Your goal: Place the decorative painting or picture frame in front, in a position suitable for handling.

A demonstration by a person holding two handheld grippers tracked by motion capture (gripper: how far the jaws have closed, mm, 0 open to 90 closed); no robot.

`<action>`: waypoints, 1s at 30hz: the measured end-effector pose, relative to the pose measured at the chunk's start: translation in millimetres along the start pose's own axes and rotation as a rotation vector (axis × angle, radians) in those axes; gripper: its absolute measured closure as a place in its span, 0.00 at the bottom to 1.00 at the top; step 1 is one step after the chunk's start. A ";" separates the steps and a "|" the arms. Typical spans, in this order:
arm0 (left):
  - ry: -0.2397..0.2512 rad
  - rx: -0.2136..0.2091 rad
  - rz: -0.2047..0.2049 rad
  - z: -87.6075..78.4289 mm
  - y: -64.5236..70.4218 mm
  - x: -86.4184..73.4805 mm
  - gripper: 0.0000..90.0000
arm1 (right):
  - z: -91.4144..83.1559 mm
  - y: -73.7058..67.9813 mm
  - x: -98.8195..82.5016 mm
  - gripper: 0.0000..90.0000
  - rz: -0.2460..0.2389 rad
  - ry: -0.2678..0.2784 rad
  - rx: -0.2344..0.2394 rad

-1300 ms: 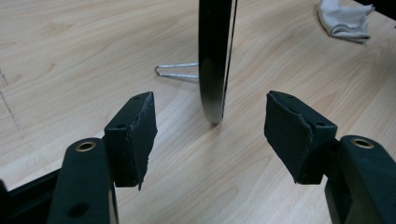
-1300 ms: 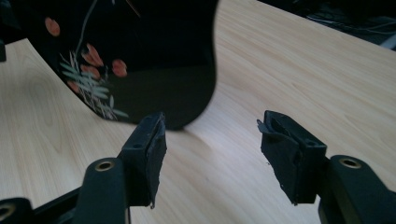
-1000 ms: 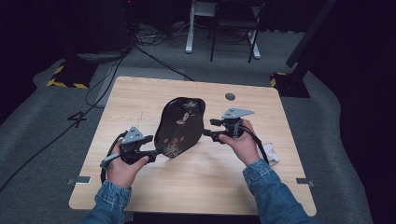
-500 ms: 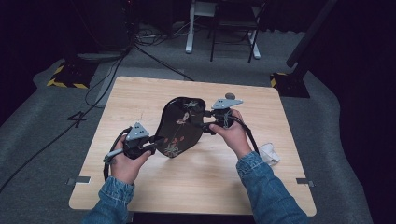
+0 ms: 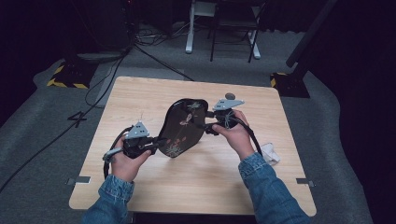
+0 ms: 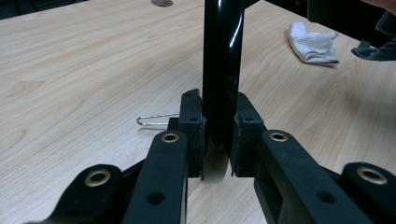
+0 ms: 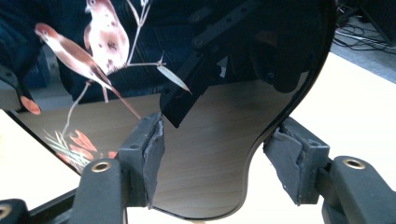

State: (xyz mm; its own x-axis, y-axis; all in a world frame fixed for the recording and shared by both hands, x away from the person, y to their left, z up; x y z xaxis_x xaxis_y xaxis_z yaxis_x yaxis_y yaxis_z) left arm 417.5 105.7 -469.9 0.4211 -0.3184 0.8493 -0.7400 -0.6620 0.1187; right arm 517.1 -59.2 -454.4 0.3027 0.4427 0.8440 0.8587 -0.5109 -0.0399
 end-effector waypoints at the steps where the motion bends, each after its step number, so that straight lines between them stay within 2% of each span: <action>1: 0.000 0.000 0.000 0.0 0.0 0.0 0.87 | 0.0 0.0 0.0 0.44 0.000 0.000 0.000; 3: -0.001 -0.021 -0.003 -0.1 4.6 2.1 0.87 | -6.5 -0.4 -2.2 0.46 -0.011 -0.018 -0.012; 5: 0.002 -0.024 0.005 -0.7 5.4 3.5 0.87 | -9.5 -0.6 -2.3 0.46 -0.012 -0.015 -0.015; 9: 0.021 -0.056 0.005 -2.7 17.3 9.7 0.87 | -32.1 -4.3 -0.1 0.50 0.010 0.023 -0.011; 10: 0.025 -0.075 0.013 -3.1 25.8 12.3 0.87 | -38.0 -5.5 -0.5 0.50 0.008 0.026 -0.014; 11: 0.025 -0.075 0.013 -3.1 25.8 12.3 0.87 | -38.0 -5.5 -0.5 0.50 0.008 0.026 -0.014; 12: 0.027 -0.085 0.022 -3.2 31.1 13.9 0.87 | -51.4 -8.8 -3.2 0.50 0.002 0.024 -0.026; 13: 0.029 -0.098 0.017 -3.0 36.8 15.0 0.87 | -51.4 -8.8 -3.2 0.50 0.002 0.024 -0.026; 14: 0.030 -0.108 0.031 -3.4 42.2 16.1 0.87 | -57.6 -10.6 -4.8 0.51 0.002 0.023 -0.029; 17: 0.034 -0.148 0.023 -3.8 60.5 17.1 0.87 | -79.2 -17.7 -12.5 0.52 0.016 0.027 -0.030; 19: 0.029 -0.157 0.032 -4.1 65.1 16.6 0.87 | -84.7 -20.2 -15.5 0.52 0.023 0.028 -0.028; 20: 0.025 -0.178 0.039 -4.0 78.1 14.4 0.87 | -97.1 -26.5 -24.0 0.52 0.024 0.022 -0.032; 21: 0.021 -0.181 0.044 -3.8 82.5 13.0 0.87 | -101.7 -29.1 -27.7 0.52 0.029 0.019 -0.032; 22: 0.021 -0.181 0.044 -3.8 82.5 13.0 0.87 | -105.8 -31.7 -31.6 0.52 0.030 0.016 -0.032; 23: 0.009 -0.191 0.048 -4.1 91.0 9.5 0.87 | -109.6 -34.4 -35.5 0.52 0.033 0.015 -0.033; 24: 0.009 -0.191 0.048 -4.1 91.0 9.5 0.87 | -113.3 -37.9 -39.1 0.52 0.033 0.018 -0.027; 25: 0.004 -0.199 0.048 -4.8 95.0 7.4 0.87 | -113.3 -37.9 -39.1 0.52 0.033 0.018 -0.027; 27: -0.006 -0.225 0.052 -5.8 106.6 1.0 0.87 | -123.3 -47.9 -49.5 0.52 0.044 0.028 -0.007; 30: -0.009 -0.227 0.064 -5.2 112.0 -2.7 0.87 | -130.5 -54.5 -58.2 0.52 0.043 0.027 -0.007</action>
State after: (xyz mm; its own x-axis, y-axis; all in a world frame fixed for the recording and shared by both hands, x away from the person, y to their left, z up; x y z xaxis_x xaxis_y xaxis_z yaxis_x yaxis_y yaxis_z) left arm 330.8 36.0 -456.3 0.3733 -0.3619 0.8542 -0.8642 -0.4706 0.1782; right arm 398.7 -153.2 -431.5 0.3275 0.4003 0.8559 0.8422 -0.5342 -0.0725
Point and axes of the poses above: each handheld gripper's, and its own axes: z roughly forward along the jaws, x roughly out of its top, y roughly to its right, the point moved 10 cm from there along z, roughly forward along the jaws, and after that the axes turned 2 degrees about x, right-handed, at the moved point
